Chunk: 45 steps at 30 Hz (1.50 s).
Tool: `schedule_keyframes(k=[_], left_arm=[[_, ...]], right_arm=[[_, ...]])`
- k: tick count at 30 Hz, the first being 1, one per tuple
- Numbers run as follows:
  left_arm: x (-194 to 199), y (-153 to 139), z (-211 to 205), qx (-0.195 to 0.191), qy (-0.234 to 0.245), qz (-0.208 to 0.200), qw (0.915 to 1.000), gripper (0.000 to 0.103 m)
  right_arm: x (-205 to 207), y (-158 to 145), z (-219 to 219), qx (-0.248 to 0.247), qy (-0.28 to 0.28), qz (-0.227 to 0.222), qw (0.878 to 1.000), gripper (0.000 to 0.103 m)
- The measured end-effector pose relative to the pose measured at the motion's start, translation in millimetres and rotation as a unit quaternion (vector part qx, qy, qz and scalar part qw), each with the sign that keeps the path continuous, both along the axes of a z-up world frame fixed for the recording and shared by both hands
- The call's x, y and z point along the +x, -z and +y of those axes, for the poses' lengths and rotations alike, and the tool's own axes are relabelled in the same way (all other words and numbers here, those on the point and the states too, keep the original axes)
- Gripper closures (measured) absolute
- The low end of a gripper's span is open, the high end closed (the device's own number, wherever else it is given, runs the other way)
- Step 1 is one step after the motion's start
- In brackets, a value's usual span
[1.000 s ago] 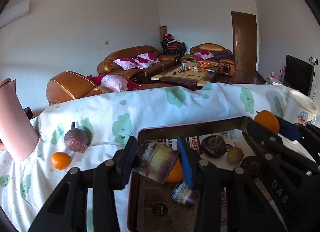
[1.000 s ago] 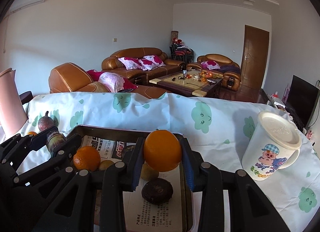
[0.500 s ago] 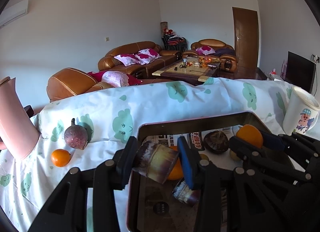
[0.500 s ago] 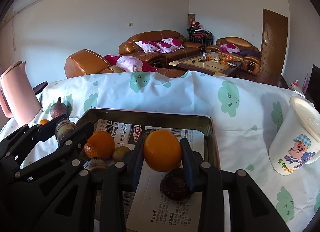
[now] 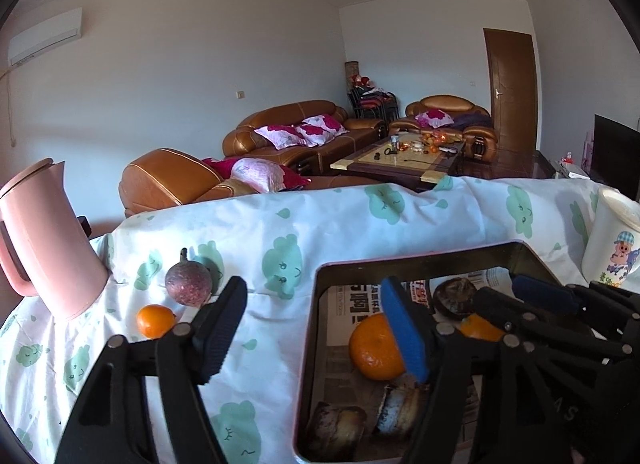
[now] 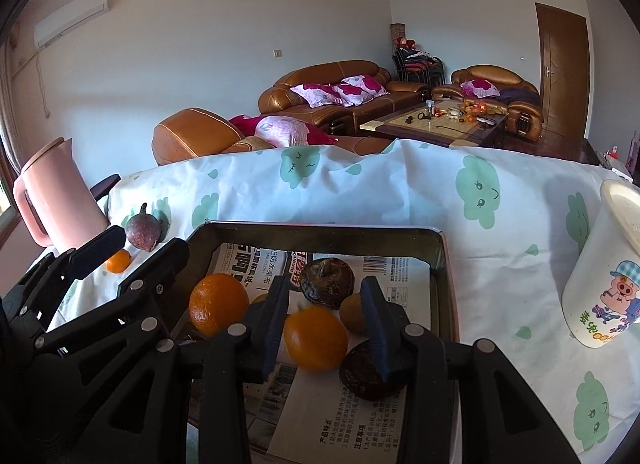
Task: Organize fruits
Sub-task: 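Open the right tool to drop the orange while the left tool drops the cake roll, then withdraw both open tools from the tray toward the remaining fruits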
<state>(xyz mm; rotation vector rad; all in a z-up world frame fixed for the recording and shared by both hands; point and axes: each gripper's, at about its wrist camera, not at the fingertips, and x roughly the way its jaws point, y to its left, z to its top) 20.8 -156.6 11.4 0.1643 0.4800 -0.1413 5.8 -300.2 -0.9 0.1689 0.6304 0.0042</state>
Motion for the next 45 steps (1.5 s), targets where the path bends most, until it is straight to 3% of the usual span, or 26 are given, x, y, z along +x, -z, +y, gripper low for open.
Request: schedule_keyframes(k=[5, 6, 8, 10, 15, 24, 35, 45], left_arm=[[0.4, -7.4, 21.1, -0.028, -0.023, -0.003, 0.9993, 0.000], [-0.5, -8.7, 24.2, -0.035, -0.021, -0.004, 0.9992, 0.000], [-1.5, -10.6, 28.0, -0.041, -0.016, -0.005, 0.9990, 0.000], [-3.3, -11.2, 29.8, -0.039, -0.016, -0.008, 0.9991, 0.000], [-6.7, -10.6, 31.4, -0.030, -0.019, -0.016, 0.9992, 0.000], [-8.1, -5.7, 50.8, -0.026, -0.032, -0.016, 0.9991, 0.000], [-8.3, 0.5, 77.0, -0.022, -0.036, -0.003, 0.9991, 0.000], [2.1, 5.5, 116.6, -0.017, -0.059, 0.007, 0.9981, 0.000]], right_arm=[[-4.6, -3.6, -6.4, 0.040, -0.003, -0.017, 0.999, 0.050], [-8.2, -6.5, -8.0, 0.044, 0.001, -0.029, 0.999, 0.048], [-17.7, -14.3, -9.1, 0.045, 0.013, -0.062, 0.997, 0.032], [-29.7, -22.4, -7.3, 0.029, 0.031, -0.102, 0.994, 0.027], [-45.1, -32.6, 3.2, -0.025, 0.071, -0.155, 0.985, 0.026], [-46.0, -30.5, 13.4, -0.063, 0.091, -0.157, 0.981, 0.026], [-51.3, -25.4, 27.8, -0.048, 0.133, -0.135, 0.981, 0.026], [-39.9, -22.7, 82.7, -0.052, 0.105, -0.127, 0.985, 0.026]])
